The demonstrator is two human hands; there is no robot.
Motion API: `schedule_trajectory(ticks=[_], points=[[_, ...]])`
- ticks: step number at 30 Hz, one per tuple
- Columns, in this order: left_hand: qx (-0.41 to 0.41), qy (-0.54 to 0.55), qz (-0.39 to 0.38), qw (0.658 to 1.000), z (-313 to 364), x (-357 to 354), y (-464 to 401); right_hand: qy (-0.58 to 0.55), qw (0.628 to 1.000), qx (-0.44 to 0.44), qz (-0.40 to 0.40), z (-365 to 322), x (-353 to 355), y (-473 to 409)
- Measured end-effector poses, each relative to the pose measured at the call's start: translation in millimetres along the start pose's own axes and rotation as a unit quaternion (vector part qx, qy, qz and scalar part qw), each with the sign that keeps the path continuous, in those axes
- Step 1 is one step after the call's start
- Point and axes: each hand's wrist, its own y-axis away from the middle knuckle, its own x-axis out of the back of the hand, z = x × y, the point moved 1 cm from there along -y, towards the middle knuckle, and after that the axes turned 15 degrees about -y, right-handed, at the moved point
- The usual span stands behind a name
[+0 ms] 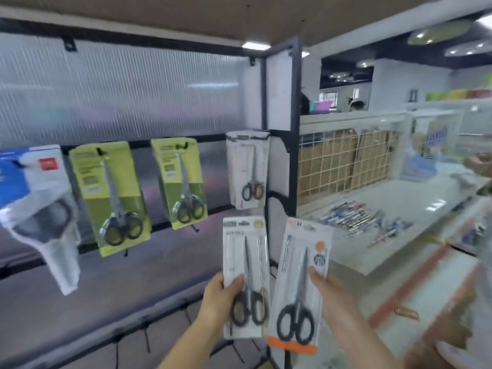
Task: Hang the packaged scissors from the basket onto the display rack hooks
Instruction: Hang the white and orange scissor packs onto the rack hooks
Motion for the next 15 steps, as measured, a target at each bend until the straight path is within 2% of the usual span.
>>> schedule_trajectory(ticks=[3,7,11,15], points=[[0.029,0.02,0.007,0.999,-23,4,-4,-0.006,1.0,-0.03,-0.001,19,-8,-4],[0.022,0.026,0.024,0.999,-12,8,-27,0.032,0.999,0.007,0.032,4,-19,-28],[-0.046,0.023,0.015,0.999,36,13,-64,0.072,0.994,0.068,0.039,-38,-42,-54],[-0.114,0.074,-0.008,0.991,98,7,-89,0.078,0.99,0.112,0.044,-79,-60,-78]])
